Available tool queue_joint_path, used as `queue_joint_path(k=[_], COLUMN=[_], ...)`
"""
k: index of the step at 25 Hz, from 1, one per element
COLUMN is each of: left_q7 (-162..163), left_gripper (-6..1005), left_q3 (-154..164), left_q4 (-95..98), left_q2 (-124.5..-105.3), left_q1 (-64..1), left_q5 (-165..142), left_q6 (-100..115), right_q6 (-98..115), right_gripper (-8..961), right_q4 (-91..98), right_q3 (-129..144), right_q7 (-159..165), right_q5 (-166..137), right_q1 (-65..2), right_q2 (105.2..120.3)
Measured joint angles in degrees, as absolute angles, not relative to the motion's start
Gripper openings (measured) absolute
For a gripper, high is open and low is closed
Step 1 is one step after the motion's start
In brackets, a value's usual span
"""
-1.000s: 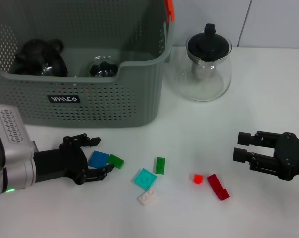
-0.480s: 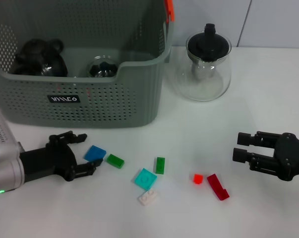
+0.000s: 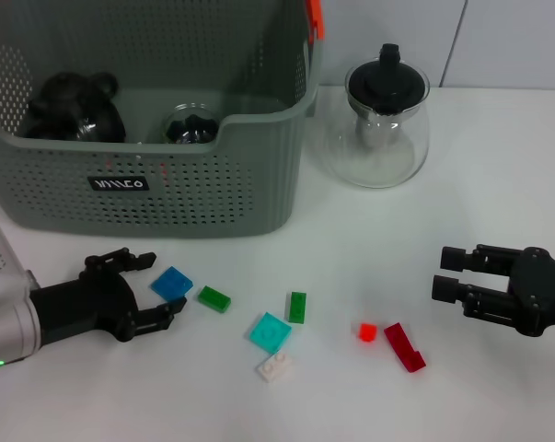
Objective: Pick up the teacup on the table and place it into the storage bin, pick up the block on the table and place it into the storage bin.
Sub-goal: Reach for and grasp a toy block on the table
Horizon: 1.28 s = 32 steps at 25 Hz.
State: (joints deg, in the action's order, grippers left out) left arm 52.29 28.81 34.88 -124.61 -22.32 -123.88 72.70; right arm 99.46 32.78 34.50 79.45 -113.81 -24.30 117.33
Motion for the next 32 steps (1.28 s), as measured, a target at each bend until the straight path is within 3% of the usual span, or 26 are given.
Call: queue_joint_path(k=[13,18,32], left_q7=[52.42,52.4,52.35], left_gripper=[664,560,572], left_q3=[28.83,28.83,28.91], left_q4=[33.2,32.61,31.9], left_q2=[-124.63,-124.62,-124.62], left_q1=[-22.09,-21.99,-22.26], left_q5=[-122.03,-121.87,-121.8], left_q6=[71.99,71.96,70.7], right_q6=[99.4,99.4,99.41], right_gripper=[584,584,583], right_q4=[32.78,32.78,32.78], right_q3=[34.45,34.54,34.45], right_q7=[79.45,79.59,79.64], right_q5=[-113.82,-113.82,-113.81], right_q1=[-24.27,-24.32,-24.27], right_q2=[117.27,117.25,117.25])
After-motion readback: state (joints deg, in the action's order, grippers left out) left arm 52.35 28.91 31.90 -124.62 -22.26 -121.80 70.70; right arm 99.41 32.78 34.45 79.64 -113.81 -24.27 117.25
